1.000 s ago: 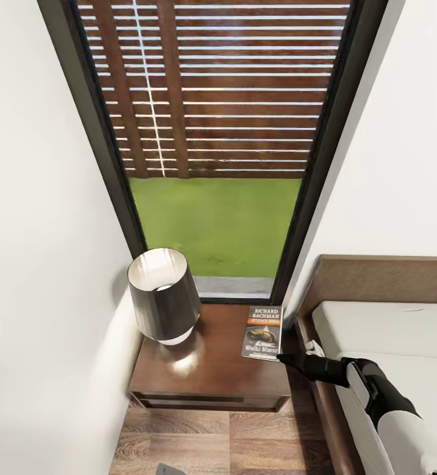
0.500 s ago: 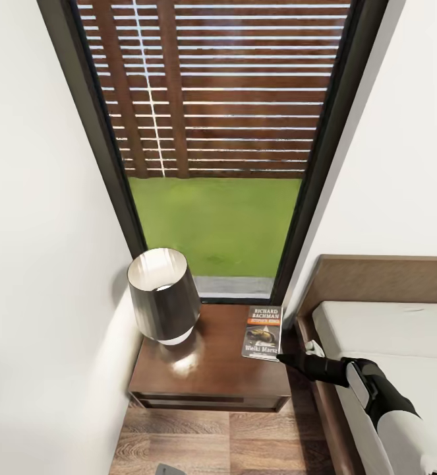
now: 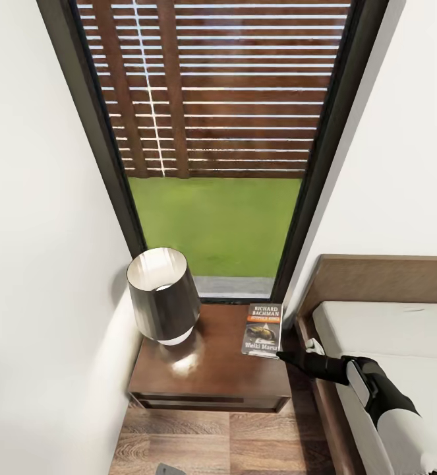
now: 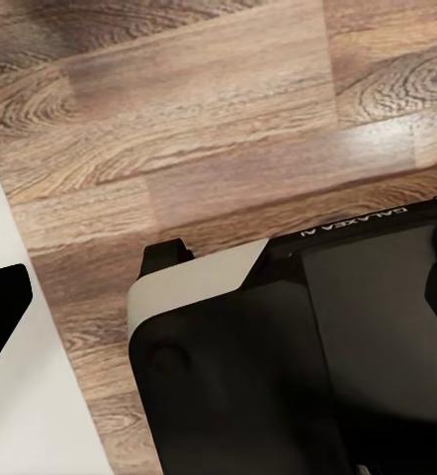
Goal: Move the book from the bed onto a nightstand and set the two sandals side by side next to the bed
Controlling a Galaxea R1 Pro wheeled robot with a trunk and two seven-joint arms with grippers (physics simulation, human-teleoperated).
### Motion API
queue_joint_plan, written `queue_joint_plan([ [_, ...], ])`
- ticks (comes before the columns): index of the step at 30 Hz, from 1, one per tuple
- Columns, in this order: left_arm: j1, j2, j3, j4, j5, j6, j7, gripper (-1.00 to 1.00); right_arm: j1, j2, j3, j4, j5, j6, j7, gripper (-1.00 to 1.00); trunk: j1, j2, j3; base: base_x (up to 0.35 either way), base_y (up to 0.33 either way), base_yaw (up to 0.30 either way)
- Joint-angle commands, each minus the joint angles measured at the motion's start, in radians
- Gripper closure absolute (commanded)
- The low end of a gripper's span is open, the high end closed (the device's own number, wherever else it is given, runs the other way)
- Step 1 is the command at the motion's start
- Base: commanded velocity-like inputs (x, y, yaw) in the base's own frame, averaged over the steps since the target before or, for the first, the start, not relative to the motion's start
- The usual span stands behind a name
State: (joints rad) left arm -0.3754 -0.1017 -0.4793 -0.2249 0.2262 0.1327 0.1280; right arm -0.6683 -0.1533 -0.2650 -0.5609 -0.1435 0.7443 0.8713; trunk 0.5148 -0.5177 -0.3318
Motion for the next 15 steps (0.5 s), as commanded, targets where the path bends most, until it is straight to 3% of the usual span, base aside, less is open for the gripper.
queue_joint_plan([
  [1,0.0,0.0,-0.009,-0.002,0.01,0.005,0.006,-1.0,-0.004,0.0,-0.002,0.0,-0.001,0.004,0.002,1.0,0.0,-0.001,-0.001,0.0,0.0,0.0],
  [15,0.0,-0.001,-0.01,-0.003,0.01,0.003,0.008,-1.0,-0.079,-0.003,-0.003,0.0,-0.003,0.01,0.008,1.0,0.0,-0.001,-0.001,0.0,0.0,0.0],
])
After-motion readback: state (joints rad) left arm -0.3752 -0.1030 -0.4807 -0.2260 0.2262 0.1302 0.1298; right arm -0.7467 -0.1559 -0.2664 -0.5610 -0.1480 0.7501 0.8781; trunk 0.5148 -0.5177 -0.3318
